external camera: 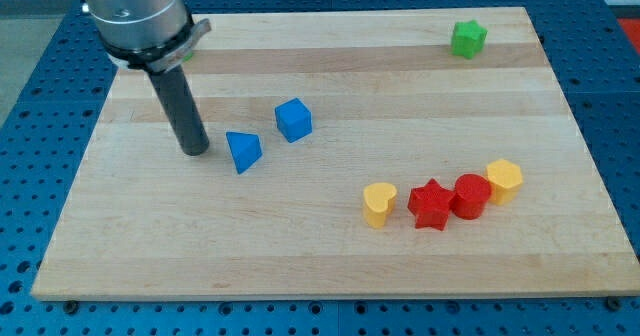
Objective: Move the arm to the bottom right of the green circle
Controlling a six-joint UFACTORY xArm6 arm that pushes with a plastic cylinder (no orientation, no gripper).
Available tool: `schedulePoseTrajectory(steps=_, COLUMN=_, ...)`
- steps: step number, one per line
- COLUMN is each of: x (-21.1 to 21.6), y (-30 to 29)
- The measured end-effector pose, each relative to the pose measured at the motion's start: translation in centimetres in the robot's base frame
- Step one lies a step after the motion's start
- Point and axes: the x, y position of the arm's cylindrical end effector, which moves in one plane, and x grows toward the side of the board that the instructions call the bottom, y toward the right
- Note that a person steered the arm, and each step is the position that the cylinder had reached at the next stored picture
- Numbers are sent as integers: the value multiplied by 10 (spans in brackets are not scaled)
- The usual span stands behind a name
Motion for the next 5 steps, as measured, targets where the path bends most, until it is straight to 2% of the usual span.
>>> schedulePoseTrajectory(steps=1, x=-47, y=28)
schedulePoseTrajectory(steps=3, x=-84, y=32)
schedulePoseTrajectory(steps=5, x=-102, y=33)
